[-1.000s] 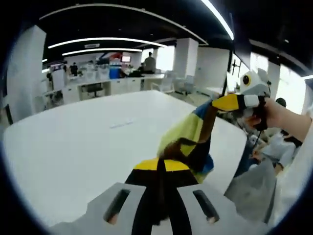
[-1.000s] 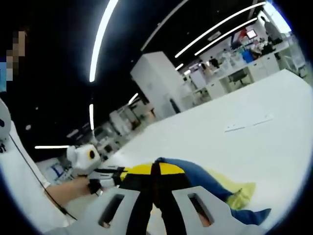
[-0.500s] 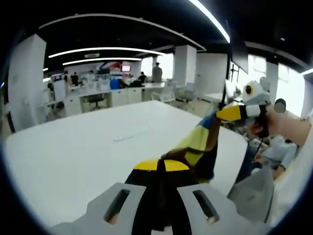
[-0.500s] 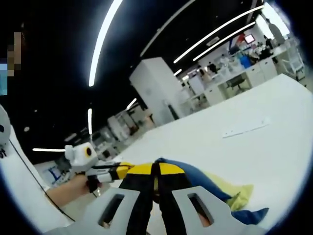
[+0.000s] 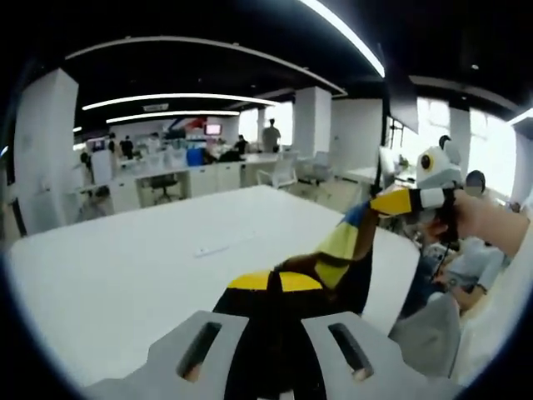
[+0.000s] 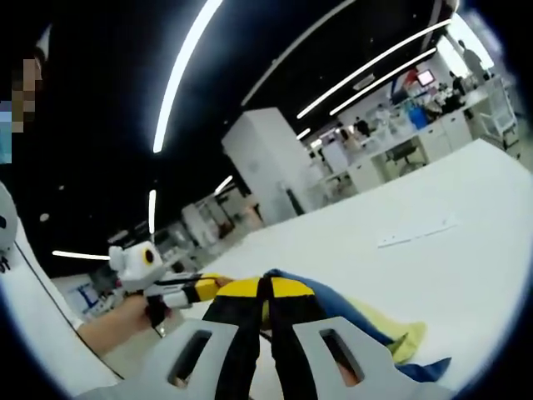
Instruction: Fold the garment on the visible template until the final outline fits inside the template.
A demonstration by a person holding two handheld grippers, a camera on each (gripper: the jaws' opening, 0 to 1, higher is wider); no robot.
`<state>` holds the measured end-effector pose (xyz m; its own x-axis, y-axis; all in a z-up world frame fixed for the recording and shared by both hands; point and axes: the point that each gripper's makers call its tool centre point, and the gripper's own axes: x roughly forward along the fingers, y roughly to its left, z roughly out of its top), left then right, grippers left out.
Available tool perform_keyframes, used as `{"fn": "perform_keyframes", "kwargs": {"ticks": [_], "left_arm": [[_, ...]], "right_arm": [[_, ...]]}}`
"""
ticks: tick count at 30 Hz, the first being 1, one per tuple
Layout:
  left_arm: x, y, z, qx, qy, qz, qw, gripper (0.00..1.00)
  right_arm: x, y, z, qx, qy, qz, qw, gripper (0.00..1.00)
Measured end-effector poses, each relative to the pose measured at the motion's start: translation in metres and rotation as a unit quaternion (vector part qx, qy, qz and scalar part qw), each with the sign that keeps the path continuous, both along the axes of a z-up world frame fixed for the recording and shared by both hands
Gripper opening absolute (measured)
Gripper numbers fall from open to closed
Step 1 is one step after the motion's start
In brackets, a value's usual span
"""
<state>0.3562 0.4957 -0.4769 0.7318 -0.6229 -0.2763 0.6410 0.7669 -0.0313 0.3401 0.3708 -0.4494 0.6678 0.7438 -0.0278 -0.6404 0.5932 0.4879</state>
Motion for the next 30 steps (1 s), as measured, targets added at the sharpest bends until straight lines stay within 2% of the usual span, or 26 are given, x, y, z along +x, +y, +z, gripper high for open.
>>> {"fn": "perform_keyframes", "kwargs": {"ticks": [5,13,30], "left_arm": [[-0.009,-0.001,0.006,-0.004,-0.003,-0.006,1.0000,0.00],[-0.019,-0.001,0.026,-0.013,-0.022,-0.009,0.9996,0.00],[-0.046,-0.006,0.047,-0.025,-0.041,-0.029,0.9984,0.00]], "right_arm": [[-0.005,-0.002,0.008,0.001,-0.006,-0.004,1.0000,0.03],[-0.016,-0.002,0.034,0.004,-0.034,-0.006,0.9994,0.03],[-0.052,-0.007,0.044,0.004,-0.043,-0.014,0.9990,0.03]]}}
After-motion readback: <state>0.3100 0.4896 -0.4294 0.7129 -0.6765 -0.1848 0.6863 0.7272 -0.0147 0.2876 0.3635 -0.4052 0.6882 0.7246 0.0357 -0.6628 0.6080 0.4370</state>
